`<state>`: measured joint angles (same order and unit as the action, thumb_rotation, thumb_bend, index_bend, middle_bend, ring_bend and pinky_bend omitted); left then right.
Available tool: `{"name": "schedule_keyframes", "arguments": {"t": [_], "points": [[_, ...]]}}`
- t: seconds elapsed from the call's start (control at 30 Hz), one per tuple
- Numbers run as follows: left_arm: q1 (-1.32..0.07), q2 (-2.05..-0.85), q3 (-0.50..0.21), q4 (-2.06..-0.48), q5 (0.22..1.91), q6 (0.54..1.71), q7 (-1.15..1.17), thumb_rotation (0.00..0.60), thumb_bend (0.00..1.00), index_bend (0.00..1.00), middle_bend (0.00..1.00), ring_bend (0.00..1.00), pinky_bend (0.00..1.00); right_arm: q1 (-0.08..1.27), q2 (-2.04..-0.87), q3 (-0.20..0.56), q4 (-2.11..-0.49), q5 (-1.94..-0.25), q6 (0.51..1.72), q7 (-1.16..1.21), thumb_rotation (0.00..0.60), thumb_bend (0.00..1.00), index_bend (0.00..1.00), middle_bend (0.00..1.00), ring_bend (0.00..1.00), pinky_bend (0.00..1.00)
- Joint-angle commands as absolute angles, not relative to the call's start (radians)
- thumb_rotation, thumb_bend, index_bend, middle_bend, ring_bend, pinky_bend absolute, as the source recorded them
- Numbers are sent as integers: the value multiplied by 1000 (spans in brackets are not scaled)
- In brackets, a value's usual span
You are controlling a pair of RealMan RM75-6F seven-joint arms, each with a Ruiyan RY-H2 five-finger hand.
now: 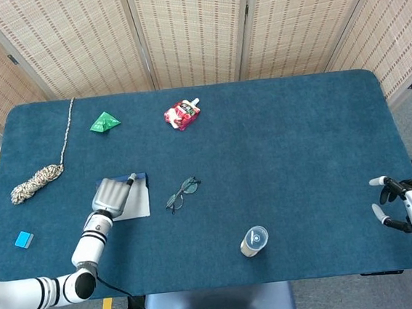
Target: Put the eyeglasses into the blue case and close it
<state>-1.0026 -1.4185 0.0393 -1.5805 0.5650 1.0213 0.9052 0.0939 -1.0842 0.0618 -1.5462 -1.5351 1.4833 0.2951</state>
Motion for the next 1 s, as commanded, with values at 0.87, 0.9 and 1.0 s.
{"name": "schedule_keyframes", "arguments": {"t": [0.87,0.9,1.0], "points": [[-1166,-1545,-22,-1431,614,782,897,600,601,129,940,896,907,76,-1082,55,-1536,-1537,1498,313,600,345,333,618,591,352],[-1172,-1550,-20,-1426,604,779,899,600,601,127,939,896,907,76,-1082,55,-1536,-1537,1498,313,600,345,333,618,591,352],[-1186,-1565,-12,-1416,590,775,908,600,601,126,939,896,907,77,-1084,55,-1536,-1538,1496,312,600,345,333,619,592,352]]}}
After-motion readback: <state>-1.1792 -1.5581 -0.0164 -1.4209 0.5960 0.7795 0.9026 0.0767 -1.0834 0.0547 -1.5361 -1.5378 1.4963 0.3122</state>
